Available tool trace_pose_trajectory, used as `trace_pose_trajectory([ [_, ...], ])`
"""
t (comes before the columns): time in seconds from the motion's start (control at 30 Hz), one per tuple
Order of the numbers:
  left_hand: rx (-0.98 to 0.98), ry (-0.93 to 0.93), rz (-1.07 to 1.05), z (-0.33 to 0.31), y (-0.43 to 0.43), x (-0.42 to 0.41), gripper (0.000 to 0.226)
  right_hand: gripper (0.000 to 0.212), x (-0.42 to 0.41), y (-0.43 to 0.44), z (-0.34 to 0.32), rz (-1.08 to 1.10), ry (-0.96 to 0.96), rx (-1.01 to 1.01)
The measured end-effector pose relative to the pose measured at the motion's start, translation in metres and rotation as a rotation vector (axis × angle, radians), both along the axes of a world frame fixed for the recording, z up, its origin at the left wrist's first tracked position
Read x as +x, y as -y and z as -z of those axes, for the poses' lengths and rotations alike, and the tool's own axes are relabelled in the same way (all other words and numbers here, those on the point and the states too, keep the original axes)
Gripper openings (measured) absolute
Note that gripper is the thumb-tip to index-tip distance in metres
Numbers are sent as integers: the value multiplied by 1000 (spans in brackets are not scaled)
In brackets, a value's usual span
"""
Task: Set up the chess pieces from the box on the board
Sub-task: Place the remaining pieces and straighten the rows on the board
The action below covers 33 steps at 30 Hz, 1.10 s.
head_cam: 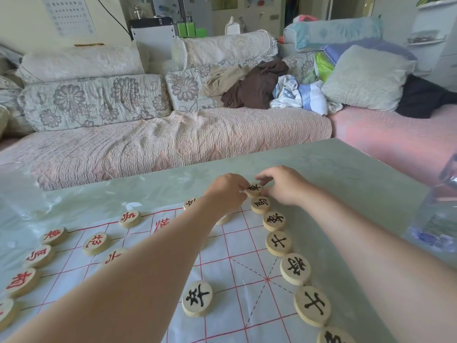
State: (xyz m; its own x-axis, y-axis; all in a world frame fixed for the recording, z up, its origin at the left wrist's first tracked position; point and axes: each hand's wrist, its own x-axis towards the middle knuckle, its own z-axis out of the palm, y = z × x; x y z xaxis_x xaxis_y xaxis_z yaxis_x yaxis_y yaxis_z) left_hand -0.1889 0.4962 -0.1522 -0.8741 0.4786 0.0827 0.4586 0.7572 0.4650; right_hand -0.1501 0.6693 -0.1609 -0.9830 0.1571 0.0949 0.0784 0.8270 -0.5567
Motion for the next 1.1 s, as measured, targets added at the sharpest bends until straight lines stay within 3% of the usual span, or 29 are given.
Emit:
trace_pose_trajectory([
  [0.2, 32, -25, -61, 5, -4, -6, 31, 52, -1, -2, 1, -1, 22, 27],
  [0.47, 49, -23, -46, 9, -11, -6, 25, 47, 4, 0, 2, -25, -20, 9],
  [0.7, 41, -29, -52, 4, -5, 2, 35, 50, 10, -3, 0, -4, -17, -2],
  [0.9, 33, -36, -27, -1, 7, 24, 25, 23, 29, -4, -12, -47, 3, -30],
  [1.1, -1, -4, 16, -2, 12, 40, 21, 31, 50, 0, -14, -95, 53, 17],
])
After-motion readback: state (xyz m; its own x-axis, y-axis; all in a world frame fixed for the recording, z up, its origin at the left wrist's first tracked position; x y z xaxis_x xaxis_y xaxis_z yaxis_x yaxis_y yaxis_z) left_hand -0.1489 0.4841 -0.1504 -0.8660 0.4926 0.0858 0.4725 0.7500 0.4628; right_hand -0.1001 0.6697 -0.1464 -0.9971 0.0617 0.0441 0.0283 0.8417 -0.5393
